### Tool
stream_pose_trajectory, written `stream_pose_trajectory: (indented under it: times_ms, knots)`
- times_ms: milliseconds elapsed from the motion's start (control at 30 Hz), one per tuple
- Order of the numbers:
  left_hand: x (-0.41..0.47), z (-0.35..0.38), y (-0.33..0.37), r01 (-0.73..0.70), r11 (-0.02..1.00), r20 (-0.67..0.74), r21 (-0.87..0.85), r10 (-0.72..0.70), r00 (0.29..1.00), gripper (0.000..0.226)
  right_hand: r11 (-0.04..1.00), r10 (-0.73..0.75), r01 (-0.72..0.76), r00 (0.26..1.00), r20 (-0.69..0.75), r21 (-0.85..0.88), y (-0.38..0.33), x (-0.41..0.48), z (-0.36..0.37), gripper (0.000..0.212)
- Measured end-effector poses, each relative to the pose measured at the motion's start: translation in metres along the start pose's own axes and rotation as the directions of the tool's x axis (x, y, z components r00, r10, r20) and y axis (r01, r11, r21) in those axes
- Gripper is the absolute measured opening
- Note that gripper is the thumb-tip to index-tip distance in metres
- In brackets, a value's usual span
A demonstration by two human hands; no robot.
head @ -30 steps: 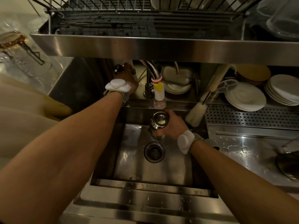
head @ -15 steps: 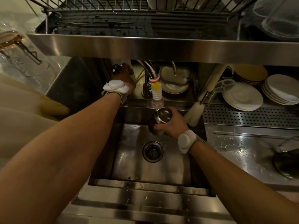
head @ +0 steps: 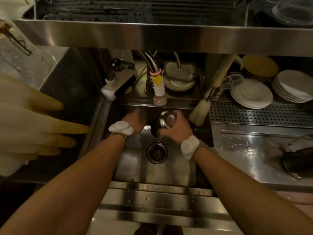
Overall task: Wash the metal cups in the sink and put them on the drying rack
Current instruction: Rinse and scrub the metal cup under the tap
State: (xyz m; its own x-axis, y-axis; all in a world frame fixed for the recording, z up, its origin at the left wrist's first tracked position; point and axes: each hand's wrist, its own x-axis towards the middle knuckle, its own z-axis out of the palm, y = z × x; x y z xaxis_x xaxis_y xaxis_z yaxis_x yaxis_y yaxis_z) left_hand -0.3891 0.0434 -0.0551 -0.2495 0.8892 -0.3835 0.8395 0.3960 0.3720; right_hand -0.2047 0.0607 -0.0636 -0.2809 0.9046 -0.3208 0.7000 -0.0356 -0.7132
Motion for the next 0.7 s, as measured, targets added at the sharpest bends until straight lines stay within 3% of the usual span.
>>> stream_pose_trajectory:
  times_ms: [67,133,200,267,367,533,633,700]
  knots:
    - [-0.002,0.015,-0.007,0.003,1.000,0.110,0.013,-0.005,0.994,0.054,0.992,0.028,-0.010,0.990,0.142,-0.128,0.009,-0.008,0.014,0.079]
    - [-0.008,0.021,-0.006,0.035,0.999,0.153,-0.024,-0.031,0.988,0.050,0.993,0.039,-0.026,0.992,0.116,-0.119,0.013,-0.012,0.014,0.086]
    - [-0.018,0.020,0.003,0.119,0.954,0.187,-0.274,-0.068,0.980,0.051,0.999,0.002,0.001,0.998,0.063,-0.047,0.009,-0.011,0.009,0.094]
    - [-0.030,0.017,0.017,0.224,0.829,0.296,-0.512,-0.075,0.952,0.056,0.995,-0.084,0.089,0.994,0.076,-0.054,0.002,-0.010,0.004,0.095]
    - [-0.041,0.017,0.029,0.303,0.771,0.445,-0.561,-0.027,0.895,0.052,0.988,-0.154,0.156,0.982,0.106,-0.007,-0.006,-0.015,0.003,0.093]
    - [-0.041,0.015,0.028,0.244,0.620,0.313,-0.745,0.003,0.950,0.059,0.975,-0.223,0.223,0.970,0.101,0.010,-0.006,-0.020,0.000,0.104]
    - [-0.041,0.017,0.031,0.133,0.540,0.153,-0.831,-0.009,0.988,0.059,0.958,-0.286,0.286,0.958,-0.013,0.000,-0.014,-0.017,0.001,0.100]
    - [-0.038,0.027,0.028,0.173,0.513,0.175,-0.841,-0.045,0.984,0.066,0.962,-0.272,0.272,0.962,0.013,-0.023,-0.014,-0.015,0.005,0.097]
